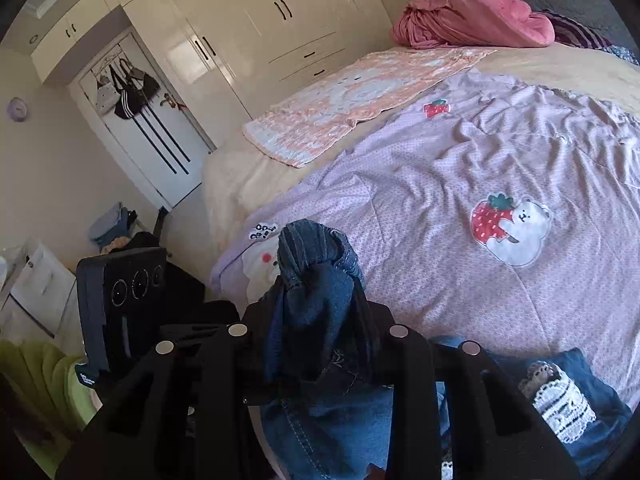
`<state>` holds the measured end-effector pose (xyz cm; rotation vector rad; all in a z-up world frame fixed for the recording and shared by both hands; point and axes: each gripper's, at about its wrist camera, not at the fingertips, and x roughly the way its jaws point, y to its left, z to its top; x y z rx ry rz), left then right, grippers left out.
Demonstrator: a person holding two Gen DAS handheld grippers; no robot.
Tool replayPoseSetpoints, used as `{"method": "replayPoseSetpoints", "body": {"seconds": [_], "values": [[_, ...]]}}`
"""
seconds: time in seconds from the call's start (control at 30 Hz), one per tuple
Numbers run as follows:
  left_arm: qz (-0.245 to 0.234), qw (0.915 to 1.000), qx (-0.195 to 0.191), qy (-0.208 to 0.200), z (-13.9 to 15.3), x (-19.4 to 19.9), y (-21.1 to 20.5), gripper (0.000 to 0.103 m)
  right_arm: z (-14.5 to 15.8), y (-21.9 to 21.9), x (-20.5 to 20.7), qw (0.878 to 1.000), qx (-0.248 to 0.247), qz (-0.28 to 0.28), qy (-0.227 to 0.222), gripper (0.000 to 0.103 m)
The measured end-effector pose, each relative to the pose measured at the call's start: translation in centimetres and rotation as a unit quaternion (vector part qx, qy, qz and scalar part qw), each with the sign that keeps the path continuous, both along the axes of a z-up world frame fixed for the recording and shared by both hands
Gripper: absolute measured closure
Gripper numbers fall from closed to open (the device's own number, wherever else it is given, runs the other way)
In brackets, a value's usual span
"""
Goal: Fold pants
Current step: 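Grasp the elastic waistband with the left tool while the right tool grasps the denim beside it, then fold the waistband over toward the lace hem and open both tools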
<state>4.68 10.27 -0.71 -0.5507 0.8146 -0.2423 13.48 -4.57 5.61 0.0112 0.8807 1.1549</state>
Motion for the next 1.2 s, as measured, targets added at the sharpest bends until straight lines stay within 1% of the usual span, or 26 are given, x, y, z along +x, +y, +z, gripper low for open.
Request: {"method": "replayPoseSetpoints", "body": {"seconds": [0.17, 0.37, 0.6, 0.77, 0.8, 1.07, 1.1, 1.13, 1.17, 1.2], "values": [[-0.028, 0.9994, 0.018, -0.009, 1.4, 0.3, -3.3, 0.069, 0.5, -4.1, 0.1, 1.000, 0.017, -0.015, -0.006, 0.074], [-0.060, 0.9976, 0.032, -0.012, 2.2, 1.3, -7.6, 0.069, 0.0, -9.6, 0.6, 0.998, 0.039, -0.041, -0.006, 0.074], [-0.085, 0.9949, 0.055, -0.001, 1.6, 2.6, -11.3, 0.069, -1.8, -13.8, 0.8, 0.997, 0.052, -0.061, 0.007, 0.074], [-0.099, 0.9926, 0.070, 0.006, 1.4, 2.5, -13.8, 0.069, -2.9, -16.2, 0.8, 0.995, 0.065, -0.075, 0.018, 0.073], [-0.103, 0.9920, 0.073, 0.006, 1.4, 2.6, -14.3, 0.069, -3.1, -16.7, 0.7, 0.994, 0.068, -0.080, 0.020, 0.072], [-0.127, 0.9872, 0.096, 0.012, 0.9, 2.3, -17.9, 0.069, -3.9, -22.1, 0.0, 0.987, 0.083, -0.133, 0.037, 0.071], [-0.131, 0.9864, 0.098, 0.011, 0.9, 2.2, -18.3, 0.068, -3.9, -22.7, -0.3, 0.986, 0.081, -0.140, 0.037, 0.071], [-0.137, 0.9855, 0.099, 0.012, 0.8, 2.1, -18.7, 0.060, -3.9, -23.0, -0.6, 0.986, 0.076, -0.146, 0.035, 0.066], [-0.145, 0.9847, 0.095, 0.012, 0.8, 1.9, -19.0, 0.054, -4.0, -23.4, -0.9, 0.985, 0.070, -0.155, 0.034, 0.061], [-0.158, 0.9834, 0.089, 0.012, 0.9, 1.7, -19.5, 0.048, -4.0, -23.6, -1.2, 0.984, 0.065, -0.161, 0.035, 0.052]]}}
